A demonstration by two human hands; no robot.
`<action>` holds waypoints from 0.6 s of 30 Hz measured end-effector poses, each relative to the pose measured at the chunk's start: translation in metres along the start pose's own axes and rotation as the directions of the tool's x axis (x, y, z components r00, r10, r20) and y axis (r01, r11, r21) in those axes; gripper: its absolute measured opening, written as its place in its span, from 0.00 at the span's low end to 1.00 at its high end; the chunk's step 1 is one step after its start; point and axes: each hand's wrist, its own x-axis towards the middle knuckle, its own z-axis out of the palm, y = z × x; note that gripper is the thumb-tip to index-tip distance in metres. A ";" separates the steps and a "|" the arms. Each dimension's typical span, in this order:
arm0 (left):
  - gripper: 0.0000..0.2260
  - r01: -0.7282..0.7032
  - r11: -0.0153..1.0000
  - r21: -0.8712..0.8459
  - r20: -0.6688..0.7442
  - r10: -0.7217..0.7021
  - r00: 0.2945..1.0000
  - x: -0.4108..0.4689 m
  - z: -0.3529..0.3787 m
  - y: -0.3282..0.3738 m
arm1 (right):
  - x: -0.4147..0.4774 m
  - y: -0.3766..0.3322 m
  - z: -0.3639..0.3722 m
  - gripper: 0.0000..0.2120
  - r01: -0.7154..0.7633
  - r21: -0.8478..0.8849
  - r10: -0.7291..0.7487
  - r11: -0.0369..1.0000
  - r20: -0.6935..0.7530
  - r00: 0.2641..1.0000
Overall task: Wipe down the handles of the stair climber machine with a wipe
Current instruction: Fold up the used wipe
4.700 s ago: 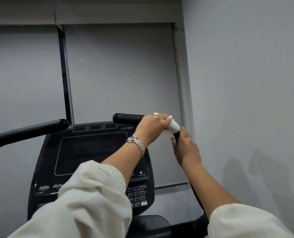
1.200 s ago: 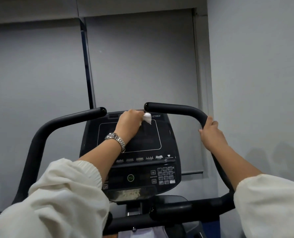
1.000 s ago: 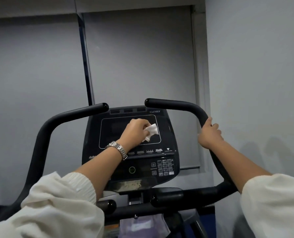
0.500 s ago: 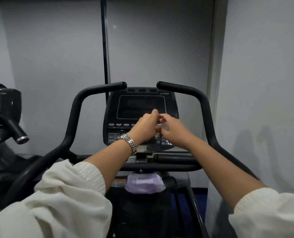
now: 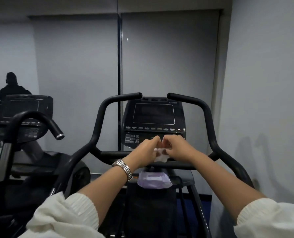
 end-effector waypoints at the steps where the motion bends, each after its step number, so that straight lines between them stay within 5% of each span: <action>1: 0.06 0.008 1.000 0.017 0.009 -0.009 1.000 -0.008 -0.001 -0.004 | -0.003 -0.004 0.004 0.06 0.002 0.022 -0.002 1.000 0.020 1.000; 8: 0.06 0.103 0.976 0.190 0.034 -0.111 0.993 -0.057 0.019 -0.047 | -0.015 -0.025 0.069 0.04 -0.030 0.047 0.022 0.998 0.155 0.988; 18: 0.03 0.237 0.970 0.057 0.224 -0.244 0.943 -0.103 0.147 -0.148 | -0.035 0.012 0.234 0.07 -0.223 0.049 0.191 0.974 0.359 0.914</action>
